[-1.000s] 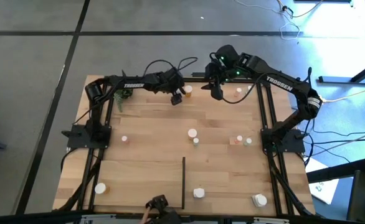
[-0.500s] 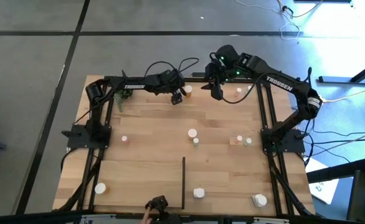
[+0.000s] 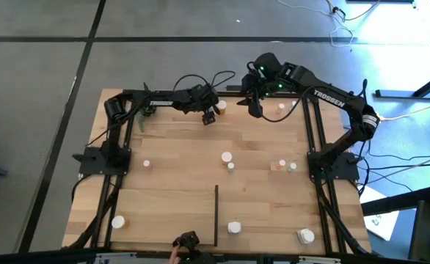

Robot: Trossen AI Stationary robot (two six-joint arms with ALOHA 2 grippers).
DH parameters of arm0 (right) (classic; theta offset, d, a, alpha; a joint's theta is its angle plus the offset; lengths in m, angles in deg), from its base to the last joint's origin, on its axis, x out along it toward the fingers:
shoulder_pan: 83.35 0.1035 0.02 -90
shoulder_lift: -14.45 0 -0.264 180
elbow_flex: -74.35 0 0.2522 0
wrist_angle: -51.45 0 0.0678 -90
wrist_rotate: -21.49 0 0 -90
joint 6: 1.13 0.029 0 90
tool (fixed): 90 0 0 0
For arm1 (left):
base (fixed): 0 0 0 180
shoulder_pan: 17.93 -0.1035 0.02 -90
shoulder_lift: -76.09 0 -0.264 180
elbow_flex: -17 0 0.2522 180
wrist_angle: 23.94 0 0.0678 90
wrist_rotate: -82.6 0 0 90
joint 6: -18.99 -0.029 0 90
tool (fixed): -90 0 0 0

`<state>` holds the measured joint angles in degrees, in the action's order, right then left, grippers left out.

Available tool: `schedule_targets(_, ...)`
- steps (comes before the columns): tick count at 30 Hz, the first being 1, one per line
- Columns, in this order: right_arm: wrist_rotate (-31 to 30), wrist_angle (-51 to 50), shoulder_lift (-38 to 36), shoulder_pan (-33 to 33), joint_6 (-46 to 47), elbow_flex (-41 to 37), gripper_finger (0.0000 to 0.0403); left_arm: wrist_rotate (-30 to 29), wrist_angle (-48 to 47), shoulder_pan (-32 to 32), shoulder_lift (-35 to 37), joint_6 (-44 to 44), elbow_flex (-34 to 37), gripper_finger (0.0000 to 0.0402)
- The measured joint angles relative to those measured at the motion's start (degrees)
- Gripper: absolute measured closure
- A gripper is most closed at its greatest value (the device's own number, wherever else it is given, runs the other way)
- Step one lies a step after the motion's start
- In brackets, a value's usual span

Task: Pick and place medicine bottles onto shelf by color
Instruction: Put the top big white pill bottle on the shelf

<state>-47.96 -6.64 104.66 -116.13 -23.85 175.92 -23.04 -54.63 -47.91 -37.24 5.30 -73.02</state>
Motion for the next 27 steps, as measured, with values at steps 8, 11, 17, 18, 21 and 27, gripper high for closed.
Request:
schedule_targets(8, 0.00, 0.63, 0.00, 0.00, -0.01, 0.00, 0.0228, 0.17, -0.18, 0.00, 0.03, 0.02, -0.04, 0.0135)
schedule_targets(11, 0.00, 0.90, 0.00, 0.00, 0.00, 0.00, 0.0228, 0.22, -0.21, 0.00, 0.03, 0.00, -0.04, 0.0164)
schedule_targets(17, -0.02, 0.87, 0.00, 0.00, -0.02, 0.00, 0.0228, 2.96, -1.13, 0.00, 0.04, 0.02, -0.06, 0.0214)
schedule_targets(18, -0.02, 0.87, 0.00, 0.00, 0.00, 0.00, 0.0228, 3.09, -1.35, 0.00, 0.04, 0.02, -0.06, 0.0221)
schedule_targets(21, -0.02, 0.87, 0.00, 0.00, 0.00, 0.00, 0.0228, 3.17, -2.23, 0.00, 0.14, 0.06, -0.10, 0.0235)
schedule_targets(27, -0.01, 0.84, 0.00, 0.00, -0.01, 0.00, 0.0228, 3.39, -5.12, 0.00, 0.79, 0.81, -0.17, 0.0241)
